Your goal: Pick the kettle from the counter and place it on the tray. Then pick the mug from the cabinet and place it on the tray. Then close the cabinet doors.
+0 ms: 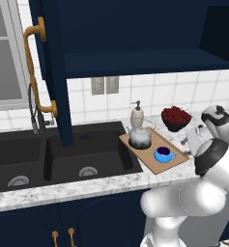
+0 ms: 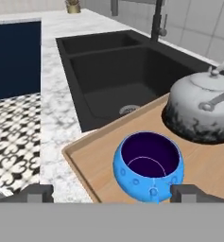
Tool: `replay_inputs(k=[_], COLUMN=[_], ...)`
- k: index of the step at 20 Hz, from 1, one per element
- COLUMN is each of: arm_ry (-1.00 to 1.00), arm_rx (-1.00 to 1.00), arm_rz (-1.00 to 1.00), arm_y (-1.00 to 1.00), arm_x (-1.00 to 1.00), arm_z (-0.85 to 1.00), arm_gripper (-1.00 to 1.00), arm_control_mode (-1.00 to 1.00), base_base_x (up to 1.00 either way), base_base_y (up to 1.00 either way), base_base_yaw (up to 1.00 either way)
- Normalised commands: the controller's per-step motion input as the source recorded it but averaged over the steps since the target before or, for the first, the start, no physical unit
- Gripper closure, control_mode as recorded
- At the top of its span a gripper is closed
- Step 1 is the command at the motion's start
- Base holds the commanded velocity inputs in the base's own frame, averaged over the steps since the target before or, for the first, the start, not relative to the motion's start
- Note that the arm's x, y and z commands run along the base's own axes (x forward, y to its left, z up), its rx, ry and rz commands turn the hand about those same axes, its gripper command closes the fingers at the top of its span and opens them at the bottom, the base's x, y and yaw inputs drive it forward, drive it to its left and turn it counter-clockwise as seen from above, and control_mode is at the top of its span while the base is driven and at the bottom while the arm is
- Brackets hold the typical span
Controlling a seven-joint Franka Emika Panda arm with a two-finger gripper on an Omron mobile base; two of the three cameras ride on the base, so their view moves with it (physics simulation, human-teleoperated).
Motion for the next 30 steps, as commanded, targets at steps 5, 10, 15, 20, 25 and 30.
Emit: replay_inputs(k=[5, 10, 15, 20, 25, 30], arm_ry=[-0.07, -0.12, -0.21, -0.22, -0.25, -0.2], arm_rx=[0.0, -0.01, -0.1, -0.16, -0.19, -0.15], arm_rz=[0.01, 0.02, 0.0, 0.0, 0.0, 0.01], arm_y=[0.26, 0.2, 0.26, 0.27, 0.27, 0.29], arm_x=[-0.3, -0.49, -0.39, -0.33, -0.29, -0.24], arm_z=[0.39, 0.48, 0.53, 0.51, 0.46, 0.33], arm_gripper=[-1.0, -1.0, -1.0, -1.0, -1.0, -1.0], arm_control_mode=[-1.0, -1.0, -1.0, -1.0, -1.0, -1.0], base_base_x=[0.0, 0.0, 0.0, 0.0, 0.0, 0.0], base_base_y=[0.0, 0.0, 0.0, 0.0, 0.0, 0.0], base_base_yaw=[0.0, 0.0, 0.0, 0.0, 0.0, 0.0])
